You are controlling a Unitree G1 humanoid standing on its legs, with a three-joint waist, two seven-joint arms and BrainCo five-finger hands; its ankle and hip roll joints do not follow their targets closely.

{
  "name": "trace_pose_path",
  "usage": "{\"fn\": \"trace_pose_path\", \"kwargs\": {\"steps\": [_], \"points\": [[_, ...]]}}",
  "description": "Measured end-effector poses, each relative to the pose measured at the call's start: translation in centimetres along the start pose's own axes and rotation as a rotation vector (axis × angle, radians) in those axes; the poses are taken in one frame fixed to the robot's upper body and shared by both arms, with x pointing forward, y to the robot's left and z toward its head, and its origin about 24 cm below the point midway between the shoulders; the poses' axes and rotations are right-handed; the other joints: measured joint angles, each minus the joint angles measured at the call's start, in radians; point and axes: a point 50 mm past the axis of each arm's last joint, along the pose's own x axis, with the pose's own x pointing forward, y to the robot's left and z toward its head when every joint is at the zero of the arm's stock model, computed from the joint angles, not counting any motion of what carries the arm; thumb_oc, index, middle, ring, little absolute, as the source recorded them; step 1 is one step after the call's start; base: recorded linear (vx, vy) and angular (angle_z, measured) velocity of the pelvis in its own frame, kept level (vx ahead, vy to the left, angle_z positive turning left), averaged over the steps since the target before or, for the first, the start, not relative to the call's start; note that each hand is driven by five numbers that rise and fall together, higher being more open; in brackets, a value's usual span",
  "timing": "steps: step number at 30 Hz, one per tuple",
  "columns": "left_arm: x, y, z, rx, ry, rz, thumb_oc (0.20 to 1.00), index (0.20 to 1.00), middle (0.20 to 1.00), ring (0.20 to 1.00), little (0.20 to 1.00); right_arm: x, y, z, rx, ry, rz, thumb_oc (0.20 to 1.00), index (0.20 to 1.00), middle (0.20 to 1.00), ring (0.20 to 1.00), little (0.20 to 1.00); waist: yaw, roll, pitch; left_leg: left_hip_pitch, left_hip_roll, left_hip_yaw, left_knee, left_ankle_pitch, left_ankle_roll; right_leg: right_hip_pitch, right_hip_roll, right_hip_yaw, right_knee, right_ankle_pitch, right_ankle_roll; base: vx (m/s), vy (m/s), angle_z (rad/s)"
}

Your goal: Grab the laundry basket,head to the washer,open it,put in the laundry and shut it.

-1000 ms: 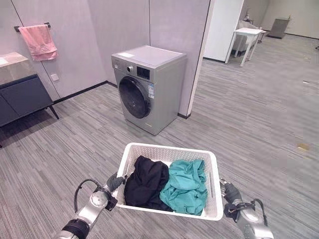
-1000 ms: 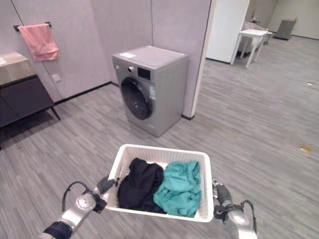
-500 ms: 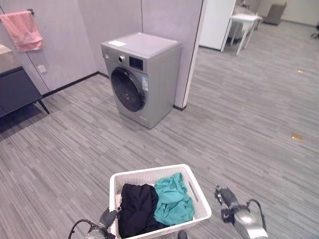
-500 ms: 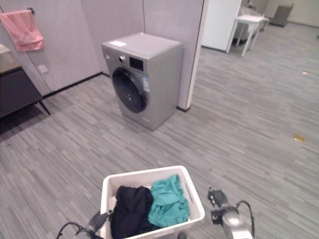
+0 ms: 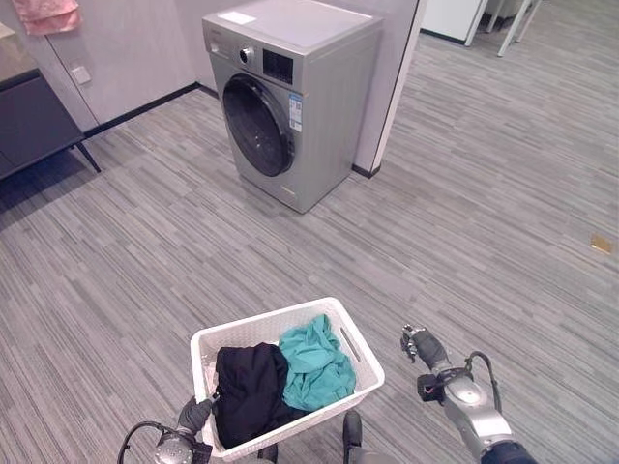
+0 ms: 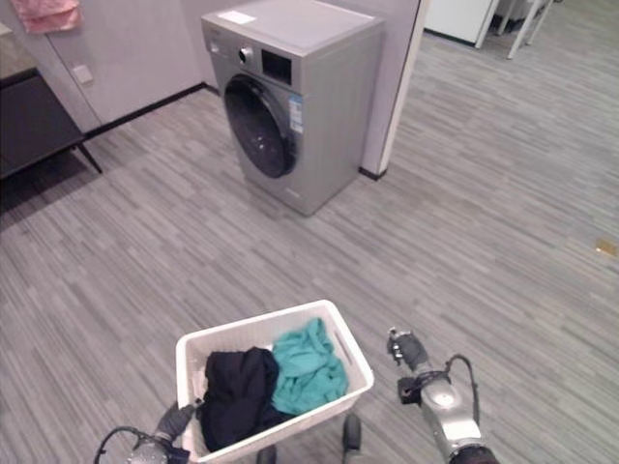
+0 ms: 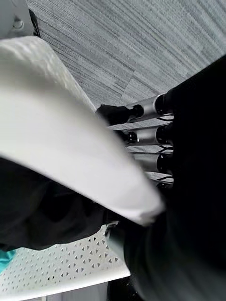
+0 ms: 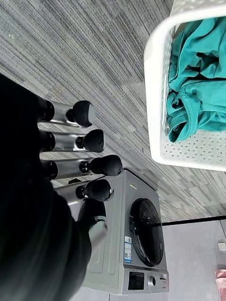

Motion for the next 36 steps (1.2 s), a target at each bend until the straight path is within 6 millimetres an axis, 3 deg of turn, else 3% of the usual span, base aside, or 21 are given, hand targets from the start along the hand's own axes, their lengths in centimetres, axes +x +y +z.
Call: {"fn": "trace_pose_path", "kwargs": {"steps": [5,11,16,18,21,22,24,25,26,27,28,29,31,32,34,36], "points": [[0.7,-0.1,2.4,0.010,-0.078,-0.001,0.200,0.200,0.200,0.200,0.200,0.7,0.0,0.6,-0.008,-0.006,-0.001,0.200,0.200,0.200,0.200,0.200,-0.007,0.005,0.008,-0.008,-0.014,-0.024,0.000,0.003,0.004,-0.001,-0.016,-0.024,0.003,-0.002,0.005,0.01,0.073,0.12],[1.3,-1.0,6.0,0.027,-0.195,-0.035,0.200,0.200,0.200,0.200,0.200,1.4,1.4,1.7,-0.029,-0.034,0.051,0.200,0.200,0.200,0.200,0.200,-0.010,0.010,0.012,-0.023,-0.031,-0.025,0.000,0.007,0.010,-0.012,-0.034,-0.025,0.005,-0.002,0.015,0.05,0.097,0.03],[1.4,-1.6,7.4,0.035,-0.246,-0.060,0.200,0.200,0.200,0.200,0.200,1.4,1.8,1.4,-0.005,-0.024,0.064,0.200,0.200,0.200,0.200,0.200,-0.017,0.011,0.012,-0.001,-0.048,-0.026,0.000,0.003,0.021,0.011,-0.051,-0.024,0.006,-0.007,0.027,0.13,0.118,0.03],[1.4,-1.8,7.6,0.046,-0.251,-0.070,0.200,0.200,0.200,0.200,0.200,1.4,1.6,1.4,0.019,-0.020,0.059,0.200,0.200,0.200,0.200,0.200,-0.036,0.017,0.015,0.007,-0.063,-0.045,0.014,-0.015,0.050,0.026,-0.056,-0.025,0.039,-0.028,0.036,0.21,0.125,0.22],[1.4,-2.0,7.7,0.061,-0.256,-0.079,0.200,0.200,0.200,0.200,0.200,1.2,1.6,1.1,0.049,-0.012,0.060,0.200,0.200,0.200,0.200,0.200,-0.063,0.028,0.018,0.067,-0.063,-0.080,0.007,-0.025,0.073,0.026,-0.064,-0.017,0.172,-0.107,0.038,0.18,0.029,0.23],[1.4,-1.9,7.7,0.066,-0.258,-0.080,0.200,0.200,0.200,0.200,0.200,1.2,1.6,1.0,0.056,-0.012,0.061,0.200,0.200,0.200,0.200,0.200,-0.072,0.030,0.017,0.086,-0.059,-0.101,-0.002,-0.021,0.079,0.019,-0.050,0.019,0.217,-0.153,0.040,0.25,-0.038,0.44],[1.8,-1.3,9.0,0.084,-0.286,-0.064,0.200,0.200,0.200,0.200,0.200,1.1,1.7,1.7,0.086,-0.042,0.067,0.200,0.200,0.200,0.200,0.200,-0.100,0.045,0.023,0.064,-0.016,-0.150,0.008,-0.030,0.087,-0.034,0.059,0.101,0.229,-0.190,0.022,0.36,-0.030,0.64],[2.1,-1.0,10.4,0.100,-0.320,-0.058,0.200,0.200,0.200,0.200,0.200,1.2,1.7,2.3,0.092,-0.067,0.068,0.200,0.200,0.200,0.200,0.200,-0.132,0.052,0.028,0.036,0.005,-0.202,0.025,-0.037,0.078,-0.037,0.123,0.128,0.140,-0.170,0.032,0.32,-0.006,0.82],[2.3,-1.1,11.2,0.120,-0.341,-0.062,0.200,0.200,0.200,0.200,0.200,1.1,1.7,2.4,0.093,-0.073,0.068,0.200,0.200,0.200,0.200,0.200,-0.145,0.048,0.027,0.029,0.010,-0.229,0.023,-0.041,0.080,-0.049,0.143,0.144,0.104,-0.160,0.023,0.44,-0.014,1.31],[2.7,-1.4,12.6,0.169,-0.366,-0.067,0.200,0.200,0.200,0.200,0.200,1.1,1.4,2.4,0.108,-0.076,0.056,0.200,0.200,0.200,0.200,0.200,-0.164,0.041,0.028,0.031,0.011,-0.273,0.021,-0.047,0.059,-0.034,0.155,0.165,0.045,-0.132,0.036,0.22,-0.010,1.12],[2.7,-1.5,13.2,0.193,-0.385,-0.068,0.200,0.200,0.200,0.200,0.200,1.0,1.3,2.4,0.119,-0.078,0.050,0.200,0.200,0.200,0.200,0.200,-0.176,0.016,0.027,0.045,-0.008,-0.273,0.022,-0.045,0.040,-0.015,0.130,0.141,0.029,-0.045,0.038,0.33,-0.031,0.94],[2.8,-2.3,13.5,0.187,-0.390,-0.077,0.200,0.200,0.200,0.200,0.200,1.0,0.9,2.6,0.112,-0.081,0.040,0.200,0.200,0.200,0.200,0.200,-0.171,0.024,0.031,0.064,-0.007,-0.266,0.029,-0.067,0.036,-0.010,0.129,0.087,0.059,-0.027,-0.029,0.26,-0.042,0.61],[2.6,-3.5,13.8,0.192,-0.406,-0.099,0.200,0.200,0.200,0.200,0.200,1.0,0.3,2.9,0.103,-0.095,0.026,0.200,0.200,0.200,0.200,0.200,-0.190,0.034,0.033,0.055,-0.026,-0.207,0.169,-0.125,0.003,0.023,0.123,0.041,0.057,-0.050,-0.054,0.38,-0.062,0.48],[2.5,-4.1,14.0,0.181,-0.413,-0.112,0.200,0.200,0.200,0.200,0.200,0.8,-0.3,3.8,0.079,-0.126,0.025,0.200,0.200,0.200,0.200,0.200,-0.216,0.043,0.027,0.071,-0.057,-0.161,0.312,-0.194,0.021,0.041,0.118,-0.010,0.090,-0.091,-0.074,0.51,-0.092,0.71],[2.2,-4.5,15.1,0.174,-0.453,-0.126,0.200,0.200,0.200,0.200,0.200,0.5,-1.6,4.8,0.054,-0.173,0.000,0.200,0.200,0.200,0.200,0.200,-0.255,0.068,0.014,0.166,-0.040,-0.135,0.221,-0.184,0.014,0.058,0.149,-0.065,0.113,-0.123,-0.089,0.40,-0.080,0.87],[2.2,-4.6,16.0,0.180,-0.483,-0.130,0.200,0.200,0.200,0.200,0.200,0.3,-2.4,5.0,0.066,-0.182,-0.032,0.200,0.200,0.200,0.200,0.200,-0.255,0.045,0.016,0.193,-0.014,-0.120,0.194,-0.171,-0.007,0.070,0.163,-0.098,0.137,-0.127,-0.110,0.32,-0.082,0.37]]}}
